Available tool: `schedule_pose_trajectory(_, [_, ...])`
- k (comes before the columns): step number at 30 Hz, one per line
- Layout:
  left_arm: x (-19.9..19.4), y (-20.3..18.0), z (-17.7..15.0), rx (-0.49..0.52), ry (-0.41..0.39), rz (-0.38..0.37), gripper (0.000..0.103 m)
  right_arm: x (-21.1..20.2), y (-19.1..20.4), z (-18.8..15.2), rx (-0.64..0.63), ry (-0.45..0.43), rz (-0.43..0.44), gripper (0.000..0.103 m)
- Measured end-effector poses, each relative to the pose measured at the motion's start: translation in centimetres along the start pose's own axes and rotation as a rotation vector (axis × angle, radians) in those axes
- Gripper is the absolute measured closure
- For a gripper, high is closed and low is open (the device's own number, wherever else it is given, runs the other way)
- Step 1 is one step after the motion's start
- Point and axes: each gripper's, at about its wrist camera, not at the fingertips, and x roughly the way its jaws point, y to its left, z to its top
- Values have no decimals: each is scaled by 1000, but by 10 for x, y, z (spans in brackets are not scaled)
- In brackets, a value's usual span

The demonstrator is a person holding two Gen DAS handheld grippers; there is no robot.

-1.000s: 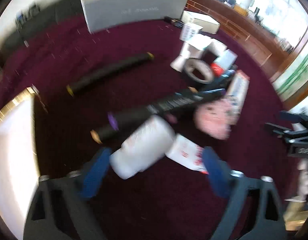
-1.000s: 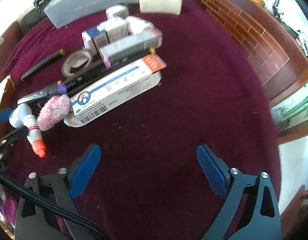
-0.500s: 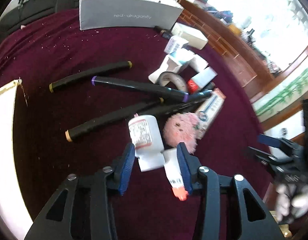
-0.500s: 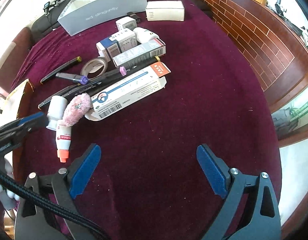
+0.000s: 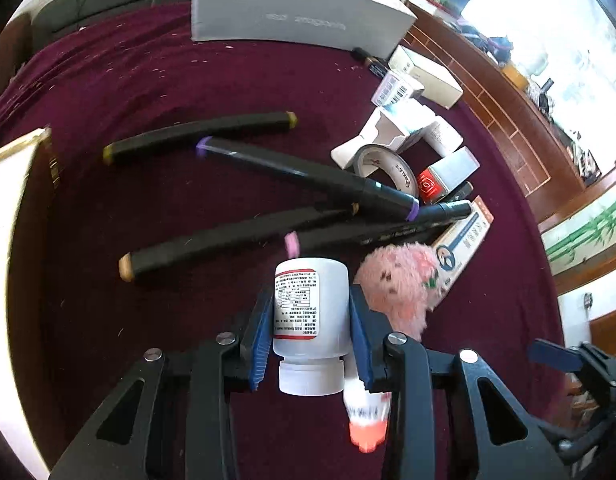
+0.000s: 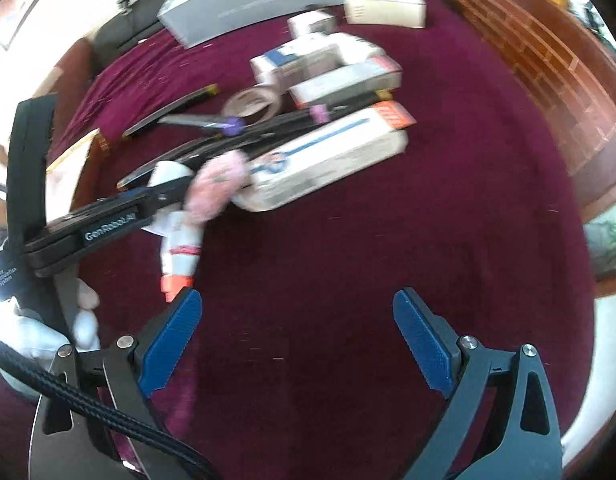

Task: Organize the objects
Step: 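Grasp the white pill bottle with the left gripper while the right grasps the orange-capped glue bottle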

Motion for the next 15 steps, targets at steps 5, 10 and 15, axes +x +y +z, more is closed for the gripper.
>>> schedule_pose_trajectory(5, [-39,23,-25,-100,-20,-25,73,19,25,7,-14,44,126,5])
schedule_pose_trajectory(10, [-87,40,-54,-120,-57,14,73,43,52,16,-27,75,137,21])
schedule_pose_trajectory(15, [-116,52,-74,-152,-83,55,73,64,83,26,-94,61,40,44])
